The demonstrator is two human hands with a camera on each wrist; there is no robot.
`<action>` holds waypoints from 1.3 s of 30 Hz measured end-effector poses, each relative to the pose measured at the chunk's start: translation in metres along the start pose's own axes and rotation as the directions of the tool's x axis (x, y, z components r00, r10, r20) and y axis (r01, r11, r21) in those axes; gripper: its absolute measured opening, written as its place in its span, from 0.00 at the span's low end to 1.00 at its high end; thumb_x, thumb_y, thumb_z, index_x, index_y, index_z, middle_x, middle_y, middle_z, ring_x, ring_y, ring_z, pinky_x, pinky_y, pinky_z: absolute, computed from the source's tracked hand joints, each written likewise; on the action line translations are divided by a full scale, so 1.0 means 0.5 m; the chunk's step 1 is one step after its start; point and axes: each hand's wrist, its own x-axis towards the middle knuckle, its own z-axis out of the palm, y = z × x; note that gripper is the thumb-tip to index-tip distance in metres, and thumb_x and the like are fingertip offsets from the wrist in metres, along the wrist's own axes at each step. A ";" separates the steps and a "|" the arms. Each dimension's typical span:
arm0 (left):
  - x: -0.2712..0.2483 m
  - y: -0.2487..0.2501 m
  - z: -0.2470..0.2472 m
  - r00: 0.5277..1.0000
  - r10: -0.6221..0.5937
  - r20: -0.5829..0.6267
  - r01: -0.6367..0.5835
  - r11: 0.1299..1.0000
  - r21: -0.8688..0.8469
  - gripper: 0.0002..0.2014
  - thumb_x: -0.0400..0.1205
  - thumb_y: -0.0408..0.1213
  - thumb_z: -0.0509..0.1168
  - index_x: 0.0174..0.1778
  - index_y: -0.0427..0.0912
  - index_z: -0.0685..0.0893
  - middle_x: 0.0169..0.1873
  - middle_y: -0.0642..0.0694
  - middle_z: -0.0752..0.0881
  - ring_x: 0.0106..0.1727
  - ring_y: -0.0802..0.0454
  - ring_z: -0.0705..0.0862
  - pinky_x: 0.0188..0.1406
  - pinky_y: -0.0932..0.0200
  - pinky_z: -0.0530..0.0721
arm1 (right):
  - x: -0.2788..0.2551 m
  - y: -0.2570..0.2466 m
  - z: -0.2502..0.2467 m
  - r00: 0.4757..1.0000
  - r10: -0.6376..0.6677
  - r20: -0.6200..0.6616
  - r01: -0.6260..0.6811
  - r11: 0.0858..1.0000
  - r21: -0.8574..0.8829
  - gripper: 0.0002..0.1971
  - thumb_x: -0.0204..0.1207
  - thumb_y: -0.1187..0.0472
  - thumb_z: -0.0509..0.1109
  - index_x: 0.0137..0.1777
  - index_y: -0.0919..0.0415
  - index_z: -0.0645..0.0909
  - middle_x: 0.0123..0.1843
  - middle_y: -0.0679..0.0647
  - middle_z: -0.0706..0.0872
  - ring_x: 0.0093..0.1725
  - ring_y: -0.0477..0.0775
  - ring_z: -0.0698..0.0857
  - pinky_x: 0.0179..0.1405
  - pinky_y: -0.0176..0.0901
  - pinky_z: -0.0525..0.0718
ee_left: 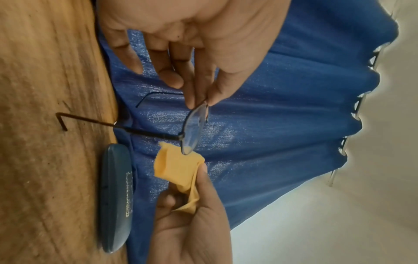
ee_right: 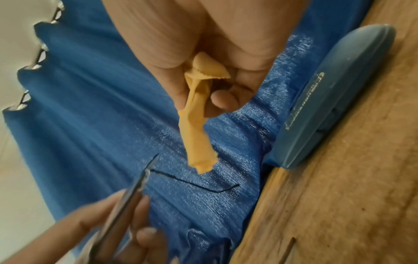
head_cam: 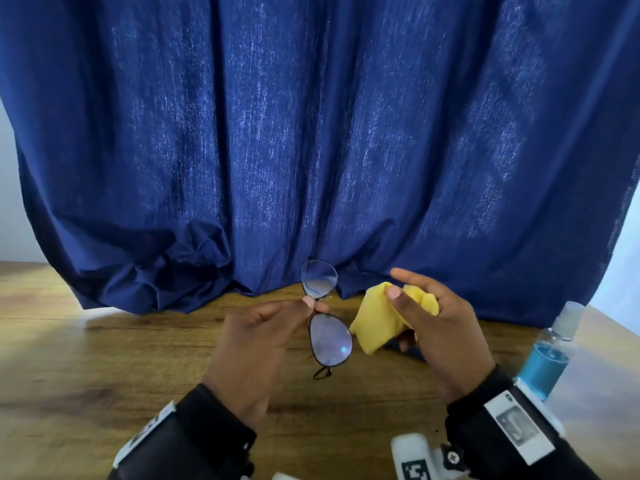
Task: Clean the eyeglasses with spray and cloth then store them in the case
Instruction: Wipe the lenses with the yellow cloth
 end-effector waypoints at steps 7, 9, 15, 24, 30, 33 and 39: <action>-0.006 -0.009 0.007 0.999 -0.001 -0.045 0.000 1.000 -0.008 0.11 0.83 0.39 0.72 0.37 0.43 0.97 0.31 0.56 0.94 0.33 0.73 0.87 0.43 0.64 0.79 | -0.053 -0.019 0.040 0.875 -0.436 0.209 0.483 0.798 -0.361 0.17 0.81 0.43 0.70 0.69 0.38 0.82 0.52 0.36 0.88 0.50 0.40 0.87 0.46 0.26 0.82; -0.006 -0.009 0.006 0.999 -0.008 -0.046 0.006 0.999 -0.039 0.11 0.83 0.38 0.72 0.37 0.39 0.96 0.29 0.56 0.93 0.30 0.72 0.87 0.38 0.67 0.83 | -0.060 -0.019 0.048 0.822 -0.437 0.365 0.564 0.710 -0.421 0.23 0.80 0.36 0.65 0.74 0.36 0.79 0.56 0.37 0.82 0.55 0.39 0.84 0.49 0.24 0.78; 0.007 -0.019 -0.007 0.995 -0.072 -0.067 0.063 0.989 -0.130 0.21 0.82 0.39 0.70 0.49 0.17 0.83 0.40 0.41 0.81 0.44 0.46 0.76 0.46 0.52 0.73 | -0.063 -0.037 0.038 0.711 -0.421 0.564 0.682 0.607 -0.407 0.25 0.86 0.39 0.49 0.82 0.36 0.67 0.56 0.32 0.80 0.64 0.30 0.74 0.63 0.34 0.67; -0.006 -0.024 0.010 0.997 -0.059 0.047 0.067 0.980 -0.187 0.11 0.81 0.46 0.71 0.40 0.48 0.97 0.45 0.54 0.96 0.52 0.57 0.87 0.56 0.51 0.75 | -0.049 -0.028 0.034 0.815 -0.458 0.354 0.575 0.707 -0.411 0.30 0.72 0.42 0.78 0.74 0.35 0.74 0.58 0.30 0.86 0.60 0.42 0.82 0.56 0.27 0.77; -0.013 -0.030 0.016 0.992 0.051 0.114 -0.023 0.973 -0.230 0.13 0.84 0.40 0.68 0.53 0.36 0.94 0.53 0.39 0.95 0.57 0.48 0.92 0.48 0.66 0.84 | -0.055 -0.028 0.040 0.894 -0.286 0.344 0.393 0.869 -0.300 0.23 0.65 0.39 0.80 0.59 0.41 0.81 0.49 0.37 0.91 0.51 0.39 0.89 0.50 0.30 0.84; -0.011 -0.033 0.016 0.989 0.084 0.119 -0.052 0.968 -0.246 0.13 0.85 0.39 0.67 0.55 0.35 0.94 0.56 0.34 0.93 0.63 0.38 0.90 0.55 0.55 0.86 | -0.056 -0.030 0.047 0.892 -0.243 0.381 0.344 0.912 -0.225 0.16 0.68 0.41 0.79 0.51 0.45 0.86 0.44 0.43 0.92 0.46 0.44 0.90 0.47 0.44 0.88; -0.012 -0.037 0.021 0.981 0.130 0.143 -0.093 0.966 -0.240 0.13 0.83 0.39 0.68 0.55 0.36 0.94 0.56 0.36 0.94 0.62 0.41 0.91 0.54 0.60 0.90 | -0.056 -0.024 0.041 0.918 -0.131 0.375 0.218 0.955 -0.201 0.19 0.66 0.42 0.81 0.55 0.43 0.85 0.48 0.42 0.91 0.48 0.41 0.89 0.49 0.44 0.88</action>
